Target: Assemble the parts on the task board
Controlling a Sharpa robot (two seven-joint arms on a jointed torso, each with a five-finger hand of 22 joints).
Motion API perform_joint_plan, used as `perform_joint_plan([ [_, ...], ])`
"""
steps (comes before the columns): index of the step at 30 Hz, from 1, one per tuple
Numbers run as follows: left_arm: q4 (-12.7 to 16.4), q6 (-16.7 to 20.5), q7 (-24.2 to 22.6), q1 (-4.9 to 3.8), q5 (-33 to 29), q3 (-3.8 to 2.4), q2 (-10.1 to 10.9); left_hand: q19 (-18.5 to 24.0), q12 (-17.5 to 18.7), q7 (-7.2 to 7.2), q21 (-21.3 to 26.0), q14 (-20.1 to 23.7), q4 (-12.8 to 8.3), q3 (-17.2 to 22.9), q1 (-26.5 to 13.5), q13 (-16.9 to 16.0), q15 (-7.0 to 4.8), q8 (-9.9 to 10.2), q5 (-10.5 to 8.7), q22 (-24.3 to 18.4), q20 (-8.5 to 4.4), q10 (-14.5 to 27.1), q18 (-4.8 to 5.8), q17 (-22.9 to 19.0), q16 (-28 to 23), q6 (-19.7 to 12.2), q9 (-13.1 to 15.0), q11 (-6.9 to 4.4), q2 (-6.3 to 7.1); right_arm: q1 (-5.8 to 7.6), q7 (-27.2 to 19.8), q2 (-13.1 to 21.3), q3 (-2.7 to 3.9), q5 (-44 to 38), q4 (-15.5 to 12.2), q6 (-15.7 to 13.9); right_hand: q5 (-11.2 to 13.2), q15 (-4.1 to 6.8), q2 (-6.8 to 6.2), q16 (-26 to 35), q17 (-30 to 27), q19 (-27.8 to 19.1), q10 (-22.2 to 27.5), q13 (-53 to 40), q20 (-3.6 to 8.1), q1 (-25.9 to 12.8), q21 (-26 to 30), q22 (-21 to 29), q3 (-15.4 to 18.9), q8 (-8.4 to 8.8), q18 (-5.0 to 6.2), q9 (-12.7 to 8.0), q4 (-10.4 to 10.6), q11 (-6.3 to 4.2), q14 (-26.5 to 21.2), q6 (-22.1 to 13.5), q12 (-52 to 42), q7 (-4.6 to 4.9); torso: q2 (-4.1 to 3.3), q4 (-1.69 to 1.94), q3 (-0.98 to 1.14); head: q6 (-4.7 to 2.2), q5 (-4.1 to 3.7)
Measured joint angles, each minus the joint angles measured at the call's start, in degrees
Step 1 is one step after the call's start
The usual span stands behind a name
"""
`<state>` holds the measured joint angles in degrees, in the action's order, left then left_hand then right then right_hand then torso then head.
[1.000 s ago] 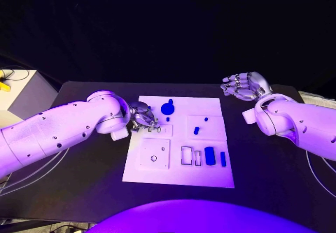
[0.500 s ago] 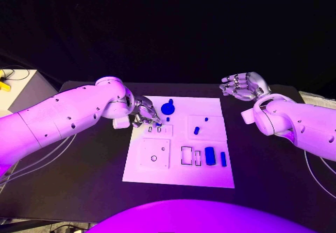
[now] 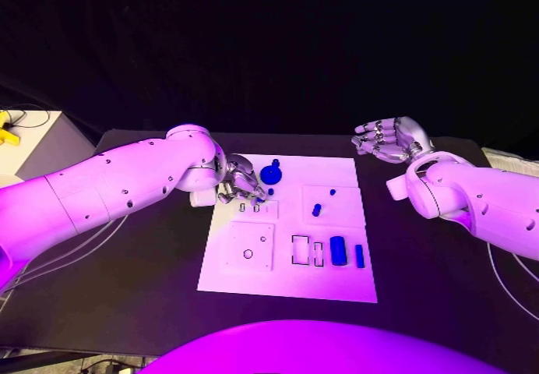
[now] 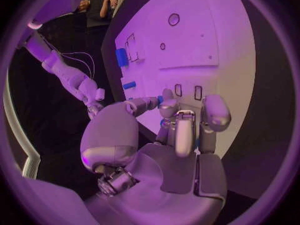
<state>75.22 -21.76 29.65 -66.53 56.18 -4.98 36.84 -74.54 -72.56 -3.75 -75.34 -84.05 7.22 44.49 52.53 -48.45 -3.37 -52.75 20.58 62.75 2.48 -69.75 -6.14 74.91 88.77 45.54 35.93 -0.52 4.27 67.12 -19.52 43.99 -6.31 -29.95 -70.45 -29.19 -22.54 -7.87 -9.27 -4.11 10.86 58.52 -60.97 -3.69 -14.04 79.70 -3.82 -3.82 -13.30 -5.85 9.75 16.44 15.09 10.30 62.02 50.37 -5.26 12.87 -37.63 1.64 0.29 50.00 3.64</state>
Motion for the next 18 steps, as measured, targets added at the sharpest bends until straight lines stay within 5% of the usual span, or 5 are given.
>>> perform_joint_plan([
  [1, 0.0, 0.19, 0.02, -0.15, 0.35, 0.24, -0.13, 0.0, -0.18, 0.03, 0.0, 0.0, -1.98, 1.65, -0.7, -0.11, 0.0, -0.03, 0.63, 0.14, 0.0, -0.1, 0.0, 0.0, 0.01, 0.14, -0.09, -0.09, -0.02, -0.03, 0.0, -0.05, 0.0, 0.0, 0.03, 0.0, 0.0, 0.0, 0.0, 0.0, 0.0, 0.0, 0.0, 0.0, 0.0, 0.0, 0.0, 0.0, 0.0, 0.0, 0.0, 0.0, 0.0, 0.0, 0.0, 0.0, 0.0, 0.0, 0.0, 0.0, 0.0, 0.0, 0.01],
  [5, -0.1, 0.57, 0.1, -0.44, 1.51, 0.72, -0.44, -0.21, -0.23, 0.05, -0.28, 0.2, -2.35, 1.29, -1.71, -0.37, -0.2, -0.03, 2.93, 0.45, -0.21, -0.1, 0.0, 0.0, 0.01, 0.23, -0.19, -0.09, -0.07, -0.13, -0.02, -0.17, 0.0, 0.0, 0.1, 0.0, -0.12, 0.0, 0.0, 0.0, -0.02, 0.0, 0.0, 0.0, 0.0, 0.0, 0.0, 0.0, -0.03, 0.0, 0.01, 0.0, -0.03, 0.0, 0.0, 0.0, 0.0, 0.0, 0.0, -0.03, -0.02, 0.0, 0.08],
  [6, -0.22, 0.57, 0.12, -0.49, 1.72, 0.81, -0.52, -0.21, -0.23, 0.39, -0.28, 0.21, -4.12, 2.76, -1.56, -0.4, -0.2, -0.06, 3.76, 0.45, -0.21, -0.25, -0.01, 0.0, 0.01, 0.47, -0.18, -0.25, -0.41, -0.14, -0.02, -0.18, 0.0, 0.0, 0.13, 0.0, -0.31, 0.0, 0.0, 0.0, -0.07, 0.0, 0.0, 0.0, 0.0, 0.0, 0.0, 0.0, -0.17, 0.0, 0.0, 0.0, -0.17, 0.0, 0.0, 0.0, 0.0, 0.0, 0.0, -0.04, -0.02, 0.0, 0.1],
  [7, -0.44, 0.57, 0.21, -0.54, 1.95, 0.92, -0.63, -0.21, -0.44, 0.37, -0.28, 0.21, -9.77, 8.4, -1.99, -0.57, -0.21, -0.19, 3.57, 0.46, -0.21, -0.34, -0.01, 0.0, 0.21, 0.73, -0.18, -0.28, -1.02, -0.16, -0.03, -0.2, 0.0, 0.0, 0.17, 0.0, -0.31, 0.0, 0.0, 0.0, -0.08, 0.0, 0.0, 0.0, 0.0, 0.0, 0.0, 0.0, -0.17, 0.0, 0.0, 0.0, -0.17, 0.0, 0.0, 0.0, 0.0, 0.0, 0.0, -0.05, -0.02, 0.0, 0.11],
  [18, -1.97, -1.73, 0.62, -1.0, 1.81, 1.55, -1.26, -0.32, -0.7, 0.26, -0.51, 0.21, -9.98, 8.2, -2.11, -1.25, -0.2, -0.19, 3.4, 0.8, -0.09, -0.7, 0.0, 0.0, 0.42, 0.84, -0.29, -0.32, -0.55, -0.31, -0.03, -0.35, 0.0, 0.0, 0.31, 0.01, -0.31, 0.0, 0.0, 0.0, -0.08, 0.0, 0.0, 0.0, 0.0, 0.0, 0.0, 0.0, -0.17, 0.0, 0.0, 0.0, -0.17, 0.0, 0.0, 0.0, 0.0, 0.0, -0.09, -0.08, 0.01, 0.0, 0.18],
])
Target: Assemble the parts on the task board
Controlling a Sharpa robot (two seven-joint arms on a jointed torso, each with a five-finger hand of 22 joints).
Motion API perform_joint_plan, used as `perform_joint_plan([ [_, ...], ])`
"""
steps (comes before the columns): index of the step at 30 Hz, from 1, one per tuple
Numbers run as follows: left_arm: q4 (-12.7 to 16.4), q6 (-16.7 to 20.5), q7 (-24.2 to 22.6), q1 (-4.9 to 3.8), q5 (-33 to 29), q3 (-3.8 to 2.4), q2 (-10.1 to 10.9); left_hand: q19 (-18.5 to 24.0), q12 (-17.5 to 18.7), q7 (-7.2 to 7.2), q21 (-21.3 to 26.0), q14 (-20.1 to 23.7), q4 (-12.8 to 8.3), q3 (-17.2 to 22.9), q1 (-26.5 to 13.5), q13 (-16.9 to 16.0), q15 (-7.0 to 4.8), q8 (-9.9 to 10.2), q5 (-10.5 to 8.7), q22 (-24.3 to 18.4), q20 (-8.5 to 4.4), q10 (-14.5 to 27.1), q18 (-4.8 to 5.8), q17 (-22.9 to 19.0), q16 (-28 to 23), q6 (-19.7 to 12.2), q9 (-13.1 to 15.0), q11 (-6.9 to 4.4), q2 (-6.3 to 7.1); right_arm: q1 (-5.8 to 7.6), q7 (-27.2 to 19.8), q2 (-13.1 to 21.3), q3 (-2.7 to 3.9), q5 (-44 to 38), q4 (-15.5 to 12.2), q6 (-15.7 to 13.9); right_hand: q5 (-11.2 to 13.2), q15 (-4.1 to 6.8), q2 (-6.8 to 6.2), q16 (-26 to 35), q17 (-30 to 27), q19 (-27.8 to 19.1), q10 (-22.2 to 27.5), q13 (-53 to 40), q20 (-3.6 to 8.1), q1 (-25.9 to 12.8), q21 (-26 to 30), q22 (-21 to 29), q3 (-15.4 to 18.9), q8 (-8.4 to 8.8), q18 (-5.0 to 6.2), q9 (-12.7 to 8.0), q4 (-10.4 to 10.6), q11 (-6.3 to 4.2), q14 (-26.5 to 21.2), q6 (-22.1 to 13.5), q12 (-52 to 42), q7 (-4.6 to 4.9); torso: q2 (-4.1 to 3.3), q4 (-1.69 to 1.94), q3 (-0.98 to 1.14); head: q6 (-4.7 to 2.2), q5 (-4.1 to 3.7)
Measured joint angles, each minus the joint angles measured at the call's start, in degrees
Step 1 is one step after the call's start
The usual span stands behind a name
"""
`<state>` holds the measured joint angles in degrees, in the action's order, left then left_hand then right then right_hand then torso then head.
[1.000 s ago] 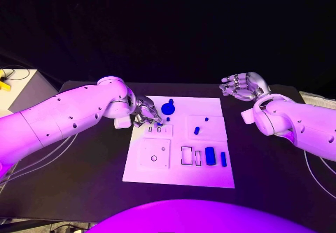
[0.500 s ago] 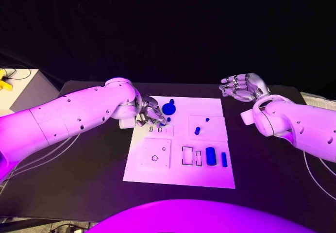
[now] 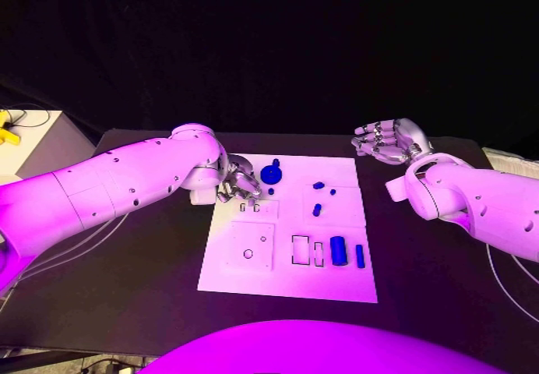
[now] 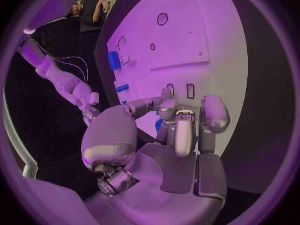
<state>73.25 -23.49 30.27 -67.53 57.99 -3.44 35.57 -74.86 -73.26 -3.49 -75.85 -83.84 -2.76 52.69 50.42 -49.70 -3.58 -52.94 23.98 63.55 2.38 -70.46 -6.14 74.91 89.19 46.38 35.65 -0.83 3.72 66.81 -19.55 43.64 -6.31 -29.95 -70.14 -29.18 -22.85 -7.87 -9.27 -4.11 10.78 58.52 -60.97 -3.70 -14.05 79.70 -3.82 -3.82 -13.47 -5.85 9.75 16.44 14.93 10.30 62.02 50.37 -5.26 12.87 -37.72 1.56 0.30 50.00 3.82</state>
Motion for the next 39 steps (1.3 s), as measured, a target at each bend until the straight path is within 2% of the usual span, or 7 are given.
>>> perform_joint_plan([
  [10, 0.2, -1.7, 0.16, -0.07, -1.3, 0.04, 0.3, 0.01, 0.0, -0.1, 0.01, 0.0, -0.11, -0.11, -0.15, -0.14, 0.0, 0.0, 0.45, -0.1, 0.0, -0.11, 0.0, 0.0, 0.0, 0.1, -0.03, 0.11, 0.14, -0.03, 0.0, 0.02, 0.0, 0.0, 0.01, 0.01, 0.0, 0.0, 0.0, 0.0, 0.01, 0.0, 0.0, 0.0, 0.0, 0.0, 0.0, 0.0, 0.0, 0.0, 0.0, 0.0, 0.0, 0.0, 0.0, 0.0, 0.0, 0.0, -0.07, -0.02, -0.04, 0.0, -0.2],
  [27, 1.47, -0.6, -0.06, -0.07, -2.28, -0.09, 1.23, 0.02, 0.03, -0.29, 0.02, 0.0, -0.11, -0.11, -0.14, 0.83, 0.01, 0.0, 0.44, -0.88, -0.01, -0.11, 0.0, 0.0, 0.0, 0.12, -0.08, 0.12, 0.13, -0.07, 0.0, 0.07, 0.0, 0.01, -0.03, 0.04, 0.0, 0.0, -0.24, 0.0, -0.13, 0.0, 0.0, 0.0, 0.0, 0.24, 0.0, 0.0, -0.57, 0.0, 0.0, 0.01, -0.26, 0.0, 0.0, 0.17, 0.0, -0.13, -0.05, -0.02, -0.04, 0.0, -0.71],
  [31, 1.71, -0.08, -0.13, -0.06, -2.36, -0.14, 1.36, 0.02, 0.03, -0.29, 0.02, 0.0, -0.11, -0.11, -0.13, 1.07, 0.01, 0.0, 0.41, -0.97, -0.01, -0.11, 0.0, 0.0, 0.0, 0.12, -0.08, 0.12, 0.13, -0.08, 0.0, 0.07, 0.0, 0.0, -0.03, 0.05, 0.0, 0.0, -0.7, 0.0, -0.37, 0.0, -0.22, 0.0, 0.0, 0.7, 0.0, 0.0, -1.69, 0.0, 0.0, 0.01, -1.05, 0.19, 0.0, 0.38, 0.22, 0.05, -0.05, -0.01, -0.04, 0.0, -0.9],
  [33, 1.89, 0.24, -0.17, -0.06, -2.39, -0.17, 1.48, 0.02, 0.25, -0.3, 0.22, 0.0, -0.18, -0.17, -0.13, 1.35, 0.01, 0.01, 0.38, -1.16, -0.01, -0.05, 0.0, 0.0, -0.18, 0.12, -0.14, 0.18, 0.12, -0.08, 0.0, 0.07, 0.0, -0.02, -0.03, 0.06, 0.11, 0.0, -1.0, 0.0, -0.47, 0.0, -0.51, 0.0, 0.0, 1.0, 0.0, 0.0, -2.38, 0.0, 0.0, -0.05, -1.58, -0.11, 0.0, 0.38, 0.22, 0.05, -0.05, 0.0, -0.04, 0.0, -0.97],
  [39, 2.32, 1.4, -0.37, -0.06, -2.55, -0.3, 2.0, 0.66, 0.72, -0.5, 0.73, 0.0, -0.3, -0.3, -0.12, 2.34, 0.01, 0.0, 0.32, -2.13, -0.03, 0.94, 0.0, 0.0, -0.55, -0.09, -0.16, 0.34, 0.11, -0.08, 0.08, 0.11, 0.0, -0.51, 0.04, 0.08, 2.59, 0.66, -1.45, -0.18, -0.73, 0.87, -1.3, 0.0, 0.59, 2.06, -0.28, -0.04, -6.18, 0.0, -0.01, -0.05, -3.18, -0.44, 1.14, 1.08, 0.3, 0.24, -0.05, -0.01, -0.04, 0.0, -1.16],
])
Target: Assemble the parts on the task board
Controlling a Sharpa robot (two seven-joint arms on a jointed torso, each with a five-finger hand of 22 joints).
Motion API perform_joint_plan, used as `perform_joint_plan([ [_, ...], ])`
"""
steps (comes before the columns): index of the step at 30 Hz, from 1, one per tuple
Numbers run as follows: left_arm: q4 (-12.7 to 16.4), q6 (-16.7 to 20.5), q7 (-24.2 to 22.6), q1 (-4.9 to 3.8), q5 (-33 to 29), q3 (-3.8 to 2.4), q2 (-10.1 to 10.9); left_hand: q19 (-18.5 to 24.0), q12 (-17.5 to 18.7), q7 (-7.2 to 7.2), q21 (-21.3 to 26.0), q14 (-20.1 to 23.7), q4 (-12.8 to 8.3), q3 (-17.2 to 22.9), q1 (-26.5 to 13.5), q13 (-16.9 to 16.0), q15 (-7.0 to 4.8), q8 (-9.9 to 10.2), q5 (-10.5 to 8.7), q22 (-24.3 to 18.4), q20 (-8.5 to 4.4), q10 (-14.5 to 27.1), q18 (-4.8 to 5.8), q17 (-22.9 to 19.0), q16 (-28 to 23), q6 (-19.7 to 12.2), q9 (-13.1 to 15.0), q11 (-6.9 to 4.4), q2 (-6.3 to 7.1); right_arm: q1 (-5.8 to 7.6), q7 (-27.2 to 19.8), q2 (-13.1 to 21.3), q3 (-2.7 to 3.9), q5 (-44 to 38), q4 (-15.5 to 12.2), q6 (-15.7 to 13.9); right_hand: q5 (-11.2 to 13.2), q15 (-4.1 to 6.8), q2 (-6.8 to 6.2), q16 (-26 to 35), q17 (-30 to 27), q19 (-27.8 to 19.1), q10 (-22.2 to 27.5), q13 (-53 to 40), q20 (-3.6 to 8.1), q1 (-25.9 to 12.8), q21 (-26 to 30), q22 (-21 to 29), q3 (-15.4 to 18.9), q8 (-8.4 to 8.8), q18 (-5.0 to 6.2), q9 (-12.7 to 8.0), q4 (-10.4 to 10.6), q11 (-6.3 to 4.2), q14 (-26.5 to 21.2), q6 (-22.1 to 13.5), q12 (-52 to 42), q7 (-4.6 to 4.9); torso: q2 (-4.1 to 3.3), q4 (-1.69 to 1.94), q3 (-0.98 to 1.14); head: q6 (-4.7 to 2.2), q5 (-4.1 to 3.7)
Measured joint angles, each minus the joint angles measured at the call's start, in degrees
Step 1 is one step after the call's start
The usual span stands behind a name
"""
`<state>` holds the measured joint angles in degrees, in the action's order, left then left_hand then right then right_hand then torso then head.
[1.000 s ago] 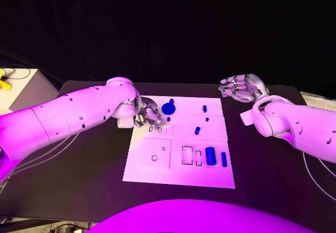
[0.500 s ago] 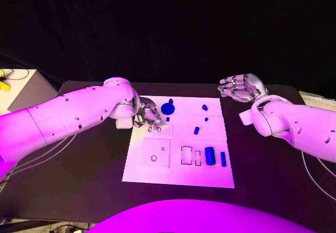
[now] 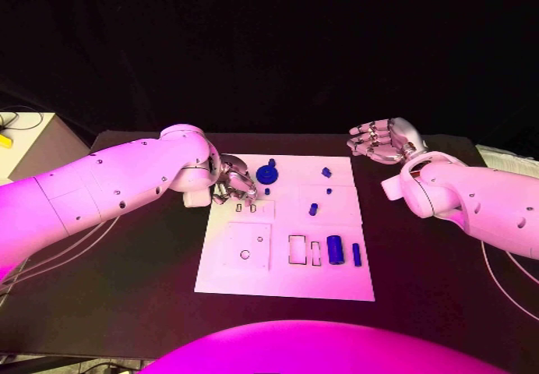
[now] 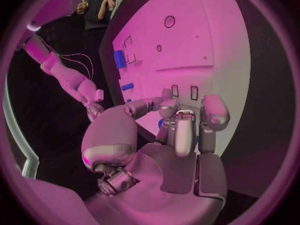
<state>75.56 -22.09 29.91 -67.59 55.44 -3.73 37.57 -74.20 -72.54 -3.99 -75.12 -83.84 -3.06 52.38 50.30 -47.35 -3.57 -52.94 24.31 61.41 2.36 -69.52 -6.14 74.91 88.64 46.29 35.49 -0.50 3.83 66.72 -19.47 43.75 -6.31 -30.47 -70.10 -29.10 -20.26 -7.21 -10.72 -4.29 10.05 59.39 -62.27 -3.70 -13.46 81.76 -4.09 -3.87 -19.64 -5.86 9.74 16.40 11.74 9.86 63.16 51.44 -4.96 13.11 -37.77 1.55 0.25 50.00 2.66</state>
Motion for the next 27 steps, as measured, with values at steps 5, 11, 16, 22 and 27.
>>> perform_joint_plan([
  [5, 0.36, 1.35, -0.26, 0.01, -0.23, -0.14, 0.57, 1.55, 1.06, -0.08, 1.53, 0.0, -0.74, -0.74, 0.17, 1.57, 0.0, 0.0, -0.11, -1.88, 0.32, 1.26, 0.0, 0.0, -0.82, -1.01, 0.0, 0.21, -0.17, -0.01, 0.11, 0.08, 0.0, -1.61, 0.09, -0.02, 1.75, 0.75, -0.63, -1.44, 0.45, 2.3, -1.83, 0.0, 0.86, 0.1, -1.25, -0.32, -3.35, 0.0, 0.0, 0.0, -1.26, -0.58, 2.67, 1.45, 0.15, -0.07, 0.0, -0.01, 0.0, -0.02, -0.16],
  [11, 1.1, 4.43, -0.77, 0.14, -1.46, -0.63, 1.99, 4.72, 5.13, -0.9, 5.39, -0.23, -1.88, -1.88, 2.61, 8.91, 0.23, 0.0, -0.35, -7.16, 0.83, 5.46, -0.92, 0.0, -3.78, -3.85, -0.15, 1.74, -0.26, 0.04, 0.8, 0.21, 0.01, -6.21, 0.0, -0.07, 3.77, 3.64, -1.92, -5.68, 4.42, 8.63, -8.2, -0.67, 3.8, -1.19, -5.13, -1.77, -6.55, -1.24, 0.0, 0.72, -3.22, -3.01, 9.17, 5.09, -1.43, -2.22, -0.01, -0.04, -0.01, -0.33, -0.43],
  [16, 2.04, 8.46, -1.41, 0.6, -3.62, -1.36, 3.78, 8.95, 9.74, -1.83, 11.02, 0.63, -1.26, -4.76, 6.48, 16.6, 1.65, 1.36, -0.67, -14.52, 1.77, 11.43, -2.25, -0.86, -7.22, -7.19, -1.17, 3.56, 0.62, 0.92, 3.16, 0.25, 0.01, -12.72, -0.34, 0.27, 4.21, 6.77, -2.16, -12.73, 10.65, 15.12, -15.36, -3.67, 6.87, -2.71, -10.44, -4.45, -5.07, -2.11, 0.0, 1.3, -5.0, -5.68, 16.07, 7.6, -4.91, -4.38, -0.02, -0.02, -0.04, -0.8, -0.87],
  [22, 3.29, 13.91, -2.72, 1.39, -7.22, -2.36, 6.13, 13.36, 11.5, -3.57, 18.48, 5.22, 4.64, -13.83, 9.44, 18.57, 3.01, 3.91, -0.75, -23.23, 2.88, 16.16, -3.61, -8.25, -11.93, -9.2, -3.53, 3.62, 3.39, 2.69, 9.64, -0.67, 0.11, -22.57, -0.19, 3.16, 4.21, 9.64, -2.34, -46.93, 41.49, 20.44, -18.19, -31.5, 10.52, -5.28, -26.82, -17.79, -4.48, -2.11, -0.01, 1.49, -6.23, -9.09, 18.72, 9.26, -30.51, -6.7, 0.0, 0.09, -0.15, -1.48, -1.51],
  [27, 4.62, 18.09, -4.67, 1.91, -10.54, -2.7, 7.96, 14.25, 14.07, -4.48, 22.83, 11.03, 7.81, -18.01, 13.28, 21.03, 3.95, 5.39, -0.75, -26.47, 3.61, 18.78, -3.61, -17.41, -18.12, -10.11, -5.67, 4.76, 4.03, 3.48, 15.05, -2.14, 0.1, -30.34, 1.05, 6.76, 5.54, 9.88, -1.61, -68.69, 62.12, 21.05, -18.58, -60.34, 10.88, -5.14, -47.97, -40.07, -8.49, -1.56, -1.78, 1.62, -8.79, -8.16, 20.52, 9.72, -57.96, -6.51, 0.03, 0.18, -0.15, -2.11, -1.77],
])
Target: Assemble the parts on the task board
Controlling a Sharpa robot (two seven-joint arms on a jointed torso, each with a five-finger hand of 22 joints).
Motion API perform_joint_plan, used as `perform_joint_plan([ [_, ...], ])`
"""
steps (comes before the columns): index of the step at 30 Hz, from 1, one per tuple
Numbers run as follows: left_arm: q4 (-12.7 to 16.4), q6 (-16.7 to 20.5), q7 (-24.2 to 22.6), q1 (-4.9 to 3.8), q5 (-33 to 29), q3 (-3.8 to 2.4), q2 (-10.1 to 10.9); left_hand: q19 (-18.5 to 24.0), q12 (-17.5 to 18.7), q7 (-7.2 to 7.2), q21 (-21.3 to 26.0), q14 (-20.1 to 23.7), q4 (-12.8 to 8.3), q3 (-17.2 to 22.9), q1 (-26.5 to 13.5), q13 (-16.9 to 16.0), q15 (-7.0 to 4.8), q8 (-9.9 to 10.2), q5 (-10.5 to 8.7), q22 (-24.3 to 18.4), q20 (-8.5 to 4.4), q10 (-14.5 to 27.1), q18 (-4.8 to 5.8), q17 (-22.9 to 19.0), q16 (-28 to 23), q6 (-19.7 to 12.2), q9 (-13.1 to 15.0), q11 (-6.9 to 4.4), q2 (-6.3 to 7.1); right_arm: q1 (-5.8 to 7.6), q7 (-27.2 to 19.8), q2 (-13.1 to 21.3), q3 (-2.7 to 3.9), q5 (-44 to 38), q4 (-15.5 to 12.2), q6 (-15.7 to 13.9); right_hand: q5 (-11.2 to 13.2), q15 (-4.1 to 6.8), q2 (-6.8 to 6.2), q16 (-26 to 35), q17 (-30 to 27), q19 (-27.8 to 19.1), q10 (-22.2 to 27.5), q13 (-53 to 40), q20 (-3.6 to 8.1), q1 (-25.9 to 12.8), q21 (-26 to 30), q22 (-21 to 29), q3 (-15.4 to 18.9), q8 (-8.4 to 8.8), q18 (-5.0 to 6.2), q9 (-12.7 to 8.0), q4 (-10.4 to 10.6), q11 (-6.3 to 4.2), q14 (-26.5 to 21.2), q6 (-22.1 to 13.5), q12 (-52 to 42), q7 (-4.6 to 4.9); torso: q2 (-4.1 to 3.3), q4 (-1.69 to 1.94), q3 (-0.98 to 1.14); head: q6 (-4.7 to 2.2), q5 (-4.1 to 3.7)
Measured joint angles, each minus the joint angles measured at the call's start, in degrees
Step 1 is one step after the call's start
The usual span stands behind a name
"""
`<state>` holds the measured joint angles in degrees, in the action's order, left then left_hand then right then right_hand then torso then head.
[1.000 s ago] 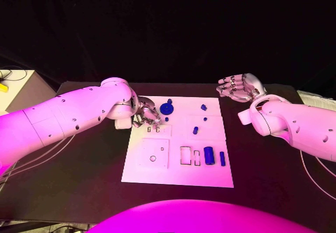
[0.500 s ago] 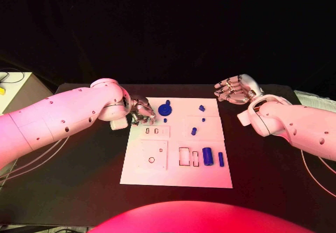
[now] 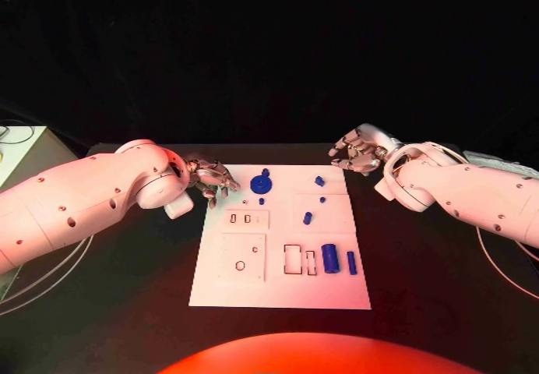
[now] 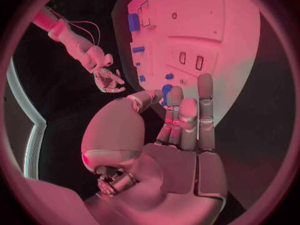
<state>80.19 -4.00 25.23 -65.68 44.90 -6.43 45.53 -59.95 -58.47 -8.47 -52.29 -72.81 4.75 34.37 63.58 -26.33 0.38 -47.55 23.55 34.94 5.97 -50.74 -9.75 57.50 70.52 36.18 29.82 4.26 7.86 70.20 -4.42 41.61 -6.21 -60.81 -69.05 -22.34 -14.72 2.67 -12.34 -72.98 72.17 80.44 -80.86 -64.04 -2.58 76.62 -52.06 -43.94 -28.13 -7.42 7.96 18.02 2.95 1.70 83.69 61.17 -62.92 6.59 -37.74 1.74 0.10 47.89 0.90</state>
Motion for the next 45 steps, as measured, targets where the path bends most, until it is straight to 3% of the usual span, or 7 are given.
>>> perform_joint_plan([
  [1, 0.3, 0.78, -0.53, 0.1, -0.66, -0.03, 0.37, 0.19, 0.92, -0.19, 1.08, 1.72, 0.21, -0.28, 1.48, 0.83, 0.16, 0.28, 0.0, -0.73, 0.19, 0.49, 0.01, -2.62, -1.93, -0.18, -0.46, 0.16, -0.1, 0.16, 0.72, -0.4, -0.01, -1.34, 0.51, 0.64, 0.46, -0.04, 0.23, -3.92, 1.86, 0.12, -1.18, -5.68, -0.11, 0.22, -4.59, -5.09, -1.69, 0.38, -1.01, 0.0, -1.22, 0.2, 0.19, -0.04, -5.59, 0.04, 0.01, 0.01, 0.01, -0.16, -0.03],
  [4, 1.21, 3.29, -2.52, 0.48, -2.78, -0.12, 1.44, 0.19, 1.99, -0.22, 2.45, 3.3, -0.02, -0.65, 4.24, 2.1, 0.29, 0.28, 0.0, -1.74, 0.19, 0.74, 0.0, -5.57, -3.9, -0.15, -1.24, 0.41, -0.44, 0.6, 2.16, -1.79, -0.01, -5.78, 2.35, 2.34, 0.97, -0.27, 0.51, -10.29, 2.76, 0.23, -2.86, -10.62, -0.52, 0.51, -13.37, -14.85, -4.84, 0.56, -1.5, 0.1, -4.22, 0.4, 0.32, 0.24, -15.04, 0.59, 0.03, 0.02, 0.03, -0.73, -0.19],
  [5, 1.5, 3.98, -3.13, 0.63, -3.36, -0.16, 1.72, 0.18, 2.23, -0.33, 2.7, 3.51, -0.08, -0.72, 4.79, 2.38, 0.35, 0.32, 0.0, -1.92, 0.19, 0.77, 0.0, -6.05, -4.23, -0.04, -1.42, 0.44, -0.48, 0.69, 2.36, -2.22, -0.01, -7.13, 2.94, 2.71, 0.97, -0.34, 0.51, -11.25, 2.79, 0.29, -2.88, -10.8, -0.74, 0.5, -14.98, -16.69, -5.36, 0.56, -2.25, 0.16, -4.76, 0.42, 0.25, 0.24, -16.47, 0.59, 0.03, 0.03, 0.03, -0.87, -0.26],
  [13, 3.83, 8.94, -8.95, 2.32, -8.38, -0.76, 3.73, -0.27, 2.57, -0.64, 3.15, 3.52, -0.56, -1.19, 7.59, 3.53, 0.35, 0.53, 0.0, -2.53, 0.19, 0.77, 0.02, -7.24, -4.56, 0.28, -2.42, 0.44, -0.46, 0.97, 2.61, -5.54, -0.07, -19.31, 7.08, 5.02, 3.77, -0.34, 0.73, -15.03, 2.79, 0.77, -2.95, -10.91, -1.23, 0.28, -21.4, -24.41, -6.38, 1.08, -3.13, 0.33, -7.58, 0.5, 0.25, 0.23, -21.23, 0.6, -0.06, 0.01, 0.0, -2.29, -1.11],
  [22, 5.88, 12.06, -13.62, 3.94, -13.99, -1.82, 5.05, -0.26, 2.57, -0.65, 3.15, 3.52, -0.98, -1.24, 8.35, 3.8, 0.35, 0.77, 0.0, -2.58, 0.19, 0.98, 0.02, -7.49, -4.56, 0.28, -2.73, 0.24, -0.77, 0.99, 2.4, -6.88, -0.18, -26.95, 8.36, 6.41, 6.65, -0.74, 0.75, -16.79, 2.78, 1.21, -2.95, -10.9, -1.66, -2.7, -24.12, -28.1, -4.8, 1.35, -3.14, 0.51, -6.42, 0.5, 0.24, 0.23, -23.79, 0.6, -0.17, 0.02, 0.0, -3.07, -1.66],
  [29, 6.11, 13.12, -15.31, 4.37, -15.87, -1.97, 5.28, -0.26, 2.57, -0.64, 3.35, 3.51, -1.13, -1.4, 8.89, 3.92, 0.35, 0.77, 0.0, -2.58, 0.19, 0.97, 0.03, -7.67, -4.56, 0.28, -2.9, 0.24, -0.71, 0.95, 2.15, -7.48, -0.48, -28.52, 8.72, 7.68, 7.43, -0.74, 0.94, -16.79, 2.78, 1.35, -3.26, -10.9, -1.52, -0.96, -24.84, -29.12, -5.63, 2.18, -3.14, 0.43, -7.72, 0.21, 0.24, -0.71, -24.39, -0.33, -0.14, 0.0, 0.03, -3.19, -1.52],
  [45, 6.38, 13.63, -17.14, 4.72, -18.05, -2.04, 5.48, -0.47, 2.57, -0.84, 3.34, 3.72, -1.29, -1.24, 8.89, 3.99, 0.15, 0.77, 0.0, -2.62, -0.02, 1.18, 0.04, -7.8, -4.55, 0.49, -2.97, 0.45, -0.71, -0.55, 1.26, -8.5, -0.9, -30.41, 9.93, 8.65, 10.08, -0.73, 0.62, -16.79, 2.77, 1.54, -3.05, -10.88, -1.32, -1.28, -25.25, -29.89, -4.82, 2.68, -3.13, 0.36, -8.16, -0.01, 0.23, -1.41, -24.61, -0.06, -0.12, -0.07, 0.07, -3.1, -1.49],
])
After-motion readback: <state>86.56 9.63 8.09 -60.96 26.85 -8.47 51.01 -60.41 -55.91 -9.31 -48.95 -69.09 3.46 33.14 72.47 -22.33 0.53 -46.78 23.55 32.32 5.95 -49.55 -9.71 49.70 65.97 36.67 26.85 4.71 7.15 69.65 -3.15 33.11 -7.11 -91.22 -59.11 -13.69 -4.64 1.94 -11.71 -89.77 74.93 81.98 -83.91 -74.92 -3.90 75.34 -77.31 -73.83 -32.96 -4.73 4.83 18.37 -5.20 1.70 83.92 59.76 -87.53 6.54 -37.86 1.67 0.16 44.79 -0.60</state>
